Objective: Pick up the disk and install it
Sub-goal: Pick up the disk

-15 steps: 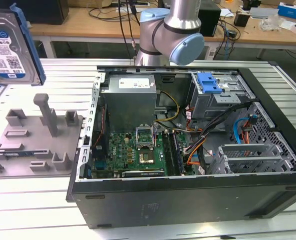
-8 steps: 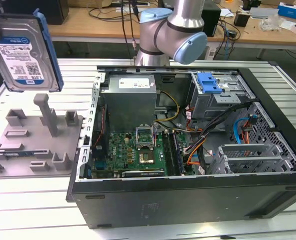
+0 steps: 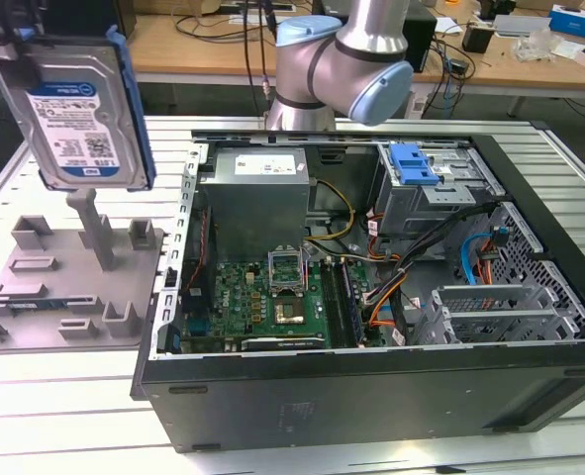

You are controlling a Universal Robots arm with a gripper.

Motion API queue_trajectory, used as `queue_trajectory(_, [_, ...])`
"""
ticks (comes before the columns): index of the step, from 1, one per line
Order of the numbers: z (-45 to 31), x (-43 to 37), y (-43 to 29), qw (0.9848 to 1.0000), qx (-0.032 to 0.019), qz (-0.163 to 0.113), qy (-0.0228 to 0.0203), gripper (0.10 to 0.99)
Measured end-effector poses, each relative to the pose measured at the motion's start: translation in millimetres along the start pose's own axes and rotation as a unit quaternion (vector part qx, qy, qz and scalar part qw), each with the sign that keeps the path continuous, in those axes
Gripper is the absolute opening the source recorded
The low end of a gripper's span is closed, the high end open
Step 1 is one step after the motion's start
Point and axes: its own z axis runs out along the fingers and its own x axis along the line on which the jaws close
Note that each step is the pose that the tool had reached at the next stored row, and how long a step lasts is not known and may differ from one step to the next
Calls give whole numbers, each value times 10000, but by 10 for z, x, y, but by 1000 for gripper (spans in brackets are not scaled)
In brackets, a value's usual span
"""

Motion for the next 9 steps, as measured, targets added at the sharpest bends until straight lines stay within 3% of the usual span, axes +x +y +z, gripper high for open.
queue_trajectory(4, [2, 97, -278, 10000, -6, -4, 0, 369])
queue_trajectory(7, [3, 141, -408, 10000, -9, -5, 0, 369])
queue_trajectory(9, [4, 185, -539, 10000, -11, -6, 0, 369])
